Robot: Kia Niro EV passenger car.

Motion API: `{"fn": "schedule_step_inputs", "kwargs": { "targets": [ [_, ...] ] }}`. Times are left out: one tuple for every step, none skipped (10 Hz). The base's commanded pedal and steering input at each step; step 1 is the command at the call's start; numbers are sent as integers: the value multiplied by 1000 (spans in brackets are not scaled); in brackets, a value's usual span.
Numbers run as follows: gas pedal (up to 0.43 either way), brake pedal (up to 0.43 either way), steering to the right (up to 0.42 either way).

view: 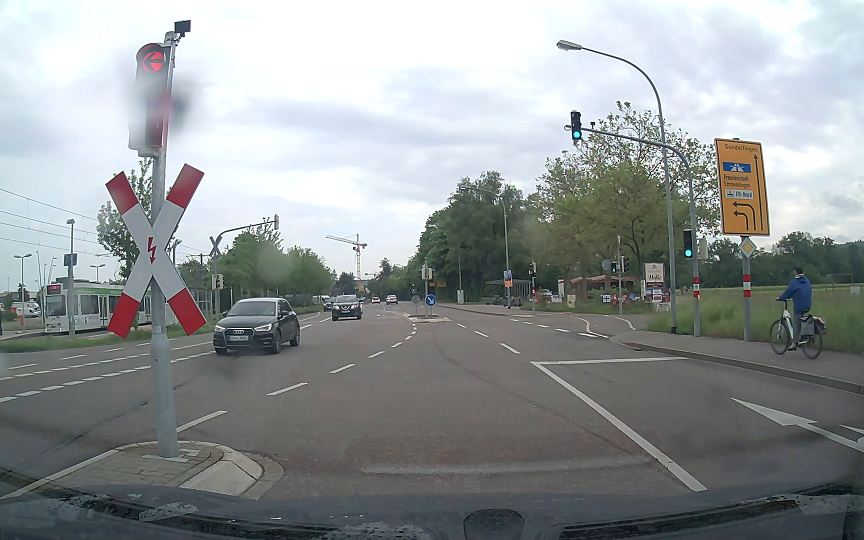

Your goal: Follow the waypoints while adhering to traffic rules and regulations

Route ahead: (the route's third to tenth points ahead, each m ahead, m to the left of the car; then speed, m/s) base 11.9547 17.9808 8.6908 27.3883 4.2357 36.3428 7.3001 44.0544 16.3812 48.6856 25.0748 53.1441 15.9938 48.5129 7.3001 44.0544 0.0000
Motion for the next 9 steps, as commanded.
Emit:
{"fn": "schedule_step_inputs", "kwargs": {
  "targets": [
    [0, 195, 6],
    [0, 195, 6],
    [0, 195, 6],
    [0, 195, 6],
    [0, 195, 6],
    [0, 195, 6],
    [0, 195, 6],
    [0, 195, 6],
    [0, 189, 6]
  ]
}}
